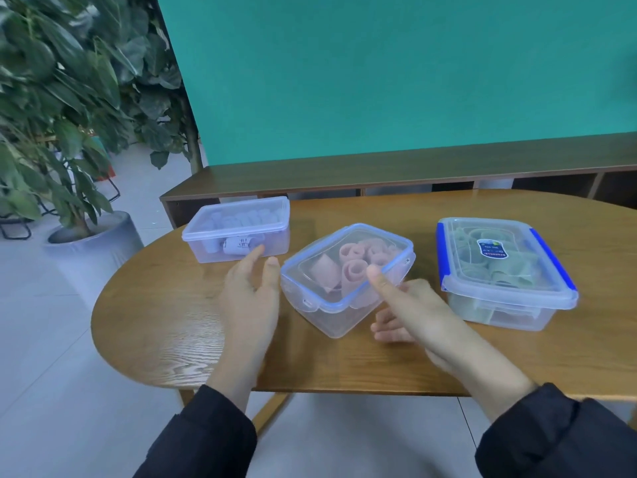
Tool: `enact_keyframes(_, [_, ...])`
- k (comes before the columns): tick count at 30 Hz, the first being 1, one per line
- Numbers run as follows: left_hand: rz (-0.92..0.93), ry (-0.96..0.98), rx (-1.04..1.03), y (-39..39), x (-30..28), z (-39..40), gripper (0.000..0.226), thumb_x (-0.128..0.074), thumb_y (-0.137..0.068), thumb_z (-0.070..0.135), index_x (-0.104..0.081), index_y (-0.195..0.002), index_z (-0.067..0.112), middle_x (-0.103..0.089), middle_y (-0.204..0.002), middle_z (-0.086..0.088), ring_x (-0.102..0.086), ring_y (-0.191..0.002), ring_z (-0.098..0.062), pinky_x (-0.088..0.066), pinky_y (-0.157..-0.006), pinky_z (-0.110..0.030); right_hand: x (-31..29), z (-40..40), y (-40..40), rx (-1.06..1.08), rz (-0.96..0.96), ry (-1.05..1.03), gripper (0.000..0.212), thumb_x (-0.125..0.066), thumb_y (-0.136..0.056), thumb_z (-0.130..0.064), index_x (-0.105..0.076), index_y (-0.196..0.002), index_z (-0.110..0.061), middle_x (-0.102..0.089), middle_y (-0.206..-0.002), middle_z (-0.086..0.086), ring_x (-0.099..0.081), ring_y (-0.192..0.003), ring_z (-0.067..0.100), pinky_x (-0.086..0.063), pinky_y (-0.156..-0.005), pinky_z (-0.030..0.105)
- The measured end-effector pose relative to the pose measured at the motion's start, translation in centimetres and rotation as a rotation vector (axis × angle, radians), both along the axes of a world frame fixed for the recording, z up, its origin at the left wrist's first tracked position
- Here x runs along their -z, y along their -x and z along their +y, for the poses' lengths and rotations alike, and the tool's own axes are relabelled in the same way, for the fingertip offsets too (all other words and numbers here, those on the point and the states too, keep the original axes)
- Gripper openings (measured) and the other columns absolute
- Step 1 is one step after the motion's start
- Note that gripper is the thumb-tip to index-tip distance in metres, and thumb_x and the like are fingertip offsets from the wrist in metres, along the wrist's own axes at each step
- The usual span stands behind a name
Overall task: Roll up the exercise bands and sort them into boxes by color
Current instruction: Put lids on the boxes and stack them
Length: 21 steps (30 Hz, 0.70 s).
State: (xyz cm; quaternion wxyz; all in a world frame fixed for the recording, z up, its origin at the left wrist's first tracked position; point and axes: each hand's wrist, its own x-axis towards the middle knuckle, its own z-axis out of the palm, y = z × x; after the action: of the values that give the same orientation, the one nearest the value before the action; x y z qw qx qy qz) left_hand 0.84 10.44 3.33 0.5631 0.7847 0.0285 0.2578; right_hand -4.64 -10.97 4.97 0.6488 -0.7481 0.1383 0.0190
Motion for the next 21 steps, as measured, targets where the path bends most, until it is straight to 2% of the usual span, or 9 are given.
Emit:
enact_keyframes(2, [-0.078, -0.187, 0.0, 1.1, -0.3, -1.2, 0.034, -0.061, -0.097, 0.042, -0.067, -0.129, 0.033, -0.058, -0.14, 0.006, -0.048, -0.134, -0.014, -0.039, -0.114, -0.045, 0.7, -0.1, -0.7, 0.098, -0.099, 0.284, 0.103, -0.061, -0.08, -0.075, -0.024, -0.151, -0.01, -0.053, -0.14, 0.014, -0.065, -0.117, 0.027, -0.05, -0.104, 0.039])
enact_keyframes(3, [-0.1, -0.263, 0.026, 1.5, -0.3, -1.7, 0.034, -0.061, -0.097, 0.044, -0.067, -0.128, 0.032, -0.054, -0.145, 0.004, -0.042, -0.138, -0.015, -0.035, -0.116, -0.043, 0.9, -0.1, -0.9, 0.125, -0.176, 0.385, 0.11, -0.061, -0.084, -0.07, -0.007, -0.158, -0.011, -0.036, -0.156, 0.013, -0.047, -0.137, 0.027, -0.037, -0.113, 0.036])
enact_keyframes(5, [-0.093, -0.368, 0.091, 1.6, -0.6, -2.6, 0.036, -0.063, -0.096, 0.046, -0.066, -0.13, 0.033, -0.047, -0.15, 0.004, -0.034, -0.143, -0.012, -0.03, -0.119, -0.041, 0.8, -0.2, -1.4, 0.131, -0.334, 0.52, 0.11, -0.063, -0.088, -0.061, 0.006, -0.16, -0.015, -0.011, -0.166, 0.007, -0.02, -0.152, 0.024, -0.025, -0.117, 0.037])
enact_keyframes(7, [-0.033, -0.431, 0.158, 0.9, -1.1, -2.7, 0.042, -0.064, -0.095, 0.047, -0.063, -0.134, 0.033, -0.044, -0.153, 0.006, -0.033, -0.145, -0.011, -0.028, -0.12, -0.041, 1.1, -0.6, -2.4, 0.1, -0.407, 0.641, 0.104, -0.06, -0.09, -0.062, 0.001, -0.161, -0.017, -0.002, -0.168, 0.0, -0.007, -0.155, 0.021, -0.018, -0.122, 0.038])
enact_keyframes(9, [0.061, -0.485, 0.223, 0.0, -1.5, -2.3, 0.051, -0.063, -0.094, 0.052, -0.059, -0.14, 0.031, -0.044, -0.154, 0.009, -0.035, -0.145, -0.011, -0.029, -0.12, -0.039, 1.4, -1.0, -3.3, 0.033, -0.387, 0.724, 0.103, -0.054, -0.089, -0.069, -0.007, -0.162, -0.014, -0.002, -0.169, -0.002, 0.003, -0.155, 0.015, -0.008, -0.124, 0.035])
enact_keyframes(12, [0.139, -0.548, 0.316, -0.8, -1.8, -1.9, 0.058, -0.061, -0.093, 0.055, -0.053, -0.145, 0.029, -0.047, -0.149, 0.014, -0.039, -0.14, -0.011, -0.031, -0.117, -0.033, 1.2, -2.2, -3.7, -0.116, -0.316, 0.691, 0.114, -0.049, -0.077, -0.08, -0.014, -0.161, -0.012, -0.007, -0.169, -0.008, 0.01, -0.154, 0.007, -0.006, -0.122, 0.03])
enact_keyframes(14, [0.152, -0.588, 0.361, -1.2, -2.0, -1.5, 0.058, -0.063, -0.093, 0.055, -0.053, -0.145, 0.031, -0.049, -0.136, 0.02, -0.043, -0.134, -0.014, -0.034, -0.112, -0.03, 0.8, -3.3, -3.4, -0.195, -0.309, 0.685, 0.117, -0.054, -0.069, -0.079, -0.019, -0.161, -0.017, -0.009, -0.168, -0.012, 0.009, -0.154, 0.005, -0.007, -0.119, 0.025])
enact_keyframes(19, [0.314, -0.605, 0.459, -3.4, -2.8, -0.7, 0.081, -0.065, -0.08, 0.074, -0.045, -0.148, 0.036, -0.05, -0.147, 0.015, -0.038, -0.142, -0.013, -0.034, -0.118, -0.04, 0.9, -4.2, -3.2, -0.201, -0.371, 0.774, 0.098, -0.069, -0.075, -0.063, -0.032, -0.157, -0.024, -0.02, -0.166, -0.011, -0.001, -0.154, 0.007, -0.012, -0.119, 0.024])
enact_keyframes(21, [0.337, -0.614, 0.456, -3.8, -2.8, -1.0, 0.083, -0.061, -0.067, 0.085, -0.052, -0.138, 0.042, -0.056, -0.139, 0.015, -0.043, -0.138, -0.015, -0.037, -0.115, -0.041, 1.7, -3.7, -3.5, -0.141, -0.409, 0.841, 0.093, -0.071, -0.078, -0.06, -0.037, -0.155, -0.021, -0.027, -0.164, -0.007, -0.007, -0.153, 0.013, -0.017, -0.118, 0.027])
